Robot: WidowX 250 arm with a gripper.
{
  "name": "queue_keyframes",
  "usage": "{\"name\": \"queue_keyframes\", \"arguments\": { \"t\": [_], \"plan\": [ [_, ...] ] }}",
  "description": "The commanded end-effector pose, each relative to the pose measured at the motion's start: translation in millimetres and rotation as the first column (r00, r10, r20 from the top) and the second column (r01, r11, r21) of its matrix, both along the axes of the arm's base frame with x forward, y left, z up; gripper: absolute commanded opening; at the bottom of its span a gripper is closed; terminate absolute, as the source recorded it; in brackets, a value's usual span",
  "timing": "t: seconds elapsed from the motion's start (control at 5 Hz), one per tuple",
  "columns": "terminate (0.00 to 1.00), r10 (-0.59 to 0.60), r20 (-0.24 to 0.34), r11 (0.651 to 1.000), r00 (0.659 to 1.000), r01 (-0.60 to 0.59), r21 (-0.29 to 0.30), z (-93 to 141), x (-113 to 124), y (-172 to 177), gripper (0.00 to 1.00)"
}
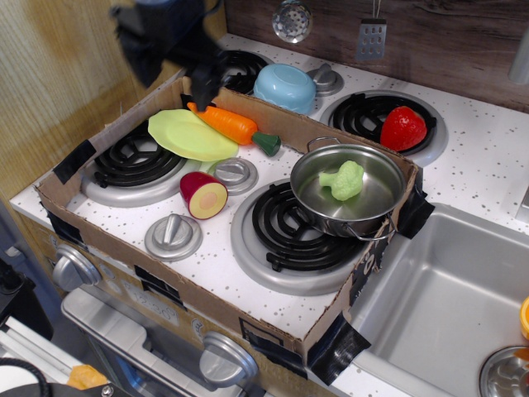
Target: Take broccoli out of pan
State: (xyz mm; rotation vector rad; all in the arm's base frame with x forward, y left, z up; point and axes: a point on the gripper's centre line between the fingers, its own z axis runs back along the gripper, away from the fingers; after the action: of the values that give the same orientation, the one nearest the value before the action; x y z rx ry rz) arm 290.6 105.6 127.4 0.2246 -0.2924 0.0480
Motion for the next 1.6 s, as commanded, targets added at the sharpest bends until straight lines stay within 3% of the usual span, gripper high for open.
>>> {"name": "queue_keyframes", "arguments": {
  "t": [0.0, 0.4, 0.6, 1.0, 1.4],
  "plan": [
    [0.0, -0.008, 0.051, 1.0, 0.999, 0.009, -0.018, 42, 14, -43, 1.0],
    [0.0, -0.005, 0.054, 0.985, 0.999, 0.014, -0.172, 39, 19, -98, 1.0],
    [0.0, -0.047, 0.07, 0.978, 0.996, 0.061, -0.199, 26, 26, -110, 1.0],
    [0.0, -0.039, 0.077, 0.984, 0.996, 0.052, -0.173, -3, 52, -127, 1.0],
    [0.0, 0.023, 0.06, 0.982, 0.998, -0.011, -0.189, -27, 43, -136, 1.0]
  ]
}}
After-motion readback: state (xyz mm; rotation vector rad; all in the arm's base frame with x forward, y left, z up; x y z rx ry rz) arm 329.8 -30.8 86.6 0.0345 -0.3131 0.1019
